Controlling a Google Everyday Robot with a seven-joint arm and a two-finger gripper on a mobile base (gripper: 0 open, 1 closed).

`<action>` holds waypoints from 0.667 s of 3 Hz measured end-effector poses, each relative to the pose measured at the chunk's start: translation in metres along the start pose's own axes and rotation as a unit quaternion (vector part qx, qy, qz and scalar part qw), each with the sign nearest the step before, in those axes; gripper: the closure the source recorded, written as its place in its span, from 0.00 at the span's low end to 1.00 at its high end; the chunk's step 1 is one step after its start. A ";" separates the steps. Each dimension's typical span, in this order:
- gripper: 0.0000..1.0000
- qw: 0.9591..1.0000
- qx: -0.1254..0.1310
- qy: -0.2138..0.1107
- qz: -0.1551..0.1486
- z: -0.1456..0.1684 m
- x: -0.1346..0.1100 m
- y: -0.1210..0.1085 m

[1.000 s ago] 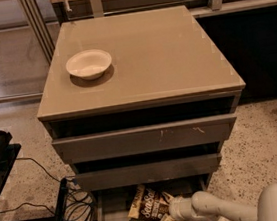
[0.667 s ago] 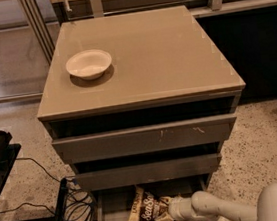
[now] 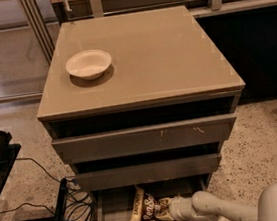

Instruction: Pick brown chip bag from bottom drawer and place on counter

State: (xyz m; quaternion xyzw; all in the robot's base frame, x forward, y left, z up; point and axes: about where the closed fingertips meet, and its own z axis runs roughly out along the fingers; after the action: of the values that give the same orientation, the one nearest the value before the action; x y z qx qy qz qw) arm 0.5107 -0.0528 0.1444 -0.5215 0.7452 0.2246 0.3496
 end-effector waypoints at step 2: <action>1.00 1.000 0.014 -0.006 -0.004 -0.024 -0.006 0.003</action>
Offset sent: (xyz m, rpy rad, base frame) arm -0.0247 -0.0378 0.0409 0.0063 -0.0578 -0.0487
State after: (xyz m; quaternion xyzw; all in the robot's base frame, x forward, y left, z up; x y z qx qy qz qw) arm 0.5021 -0.0649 0.1641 -0.5183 0.7441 0.2161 0.3619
